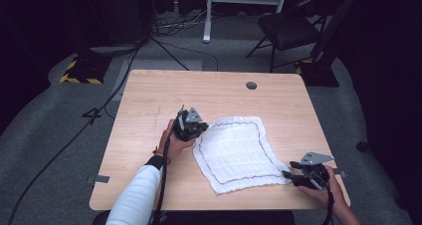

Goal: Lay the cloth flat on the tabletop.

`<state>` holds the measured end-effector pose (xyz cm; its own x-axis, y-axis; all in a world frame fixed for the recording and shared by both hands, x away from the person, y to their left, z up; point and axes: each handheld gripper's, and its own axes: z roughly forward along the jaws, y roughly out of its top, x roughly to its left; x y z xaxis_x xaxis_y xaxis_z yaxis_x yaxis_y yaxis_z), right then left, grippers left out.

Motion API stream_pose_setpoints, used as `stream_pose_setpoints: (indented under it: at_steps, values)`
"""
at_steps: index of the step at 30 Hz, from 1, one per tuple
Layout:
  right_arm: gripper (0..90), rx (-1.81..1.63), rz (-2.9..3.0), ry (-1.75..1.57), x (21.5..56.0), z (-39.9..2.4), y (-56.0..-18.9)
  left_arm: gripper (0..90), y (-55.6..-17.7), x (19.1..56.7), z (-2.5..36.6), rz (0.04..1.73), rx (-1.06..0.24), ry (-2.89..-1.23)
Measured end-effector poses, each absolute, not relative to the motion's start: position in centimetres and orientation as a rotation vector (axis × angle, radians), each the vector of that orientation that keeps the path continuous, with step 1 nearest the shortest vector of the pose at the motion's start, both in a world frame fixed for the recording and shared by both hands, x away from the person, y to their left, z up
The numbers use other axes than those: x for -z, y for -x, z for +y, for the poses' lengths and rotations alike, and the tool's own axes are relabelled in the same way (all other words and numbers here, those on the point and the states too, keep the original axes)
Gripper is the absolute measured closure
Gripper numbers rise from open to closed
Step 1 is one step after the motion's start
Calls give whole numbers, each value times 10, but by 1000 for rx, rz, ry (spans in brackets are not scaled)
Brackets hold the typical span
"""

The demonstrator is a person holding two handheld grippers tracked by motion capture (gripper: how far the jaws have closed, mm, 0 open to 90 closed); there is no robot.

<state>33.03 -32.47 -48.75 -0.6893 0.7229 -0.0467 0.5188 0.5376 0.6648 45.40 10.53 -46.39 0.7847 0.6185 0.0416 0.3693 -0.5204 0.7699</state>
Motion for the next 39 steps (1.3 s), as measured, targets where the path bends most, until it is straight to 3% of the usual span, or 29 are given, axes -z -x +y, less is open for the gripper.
stream_pose_setpoints:
  at_steps: [5, 9, 15, 19, 22, 29, 39]
  values:
    - [440, -885, 2446, -1041, 487, -327, -325, 778, -469, 473, 114, 849, -487, -2201]
    - [409, -865, 2435, -1029, 486, -327, -325, 617, -470, 474, 126, 945, -461, -2167]
    - [383, -905, 2397, -1004, 474, -328, -328, 318, -441, 463, 121, 870, -329, -2160]
    - [389, -931, 2389, -950, 469, -320, -337, 253, -400, 460, 102, 745, -273, -2187]
    - [391, -912, 2405, -923, 472, -313, -350, 224, -369, 468, 84, 676, -212, -2234]
    - [389, -873, 2443, -891, 481, -298, -381, 237, -339, 486, 60, 610, -133, -2363]
    - [369, -889, 2441, -989, 489, -305, -393, 300, -343, 490, 69, 557, -158, -2422]
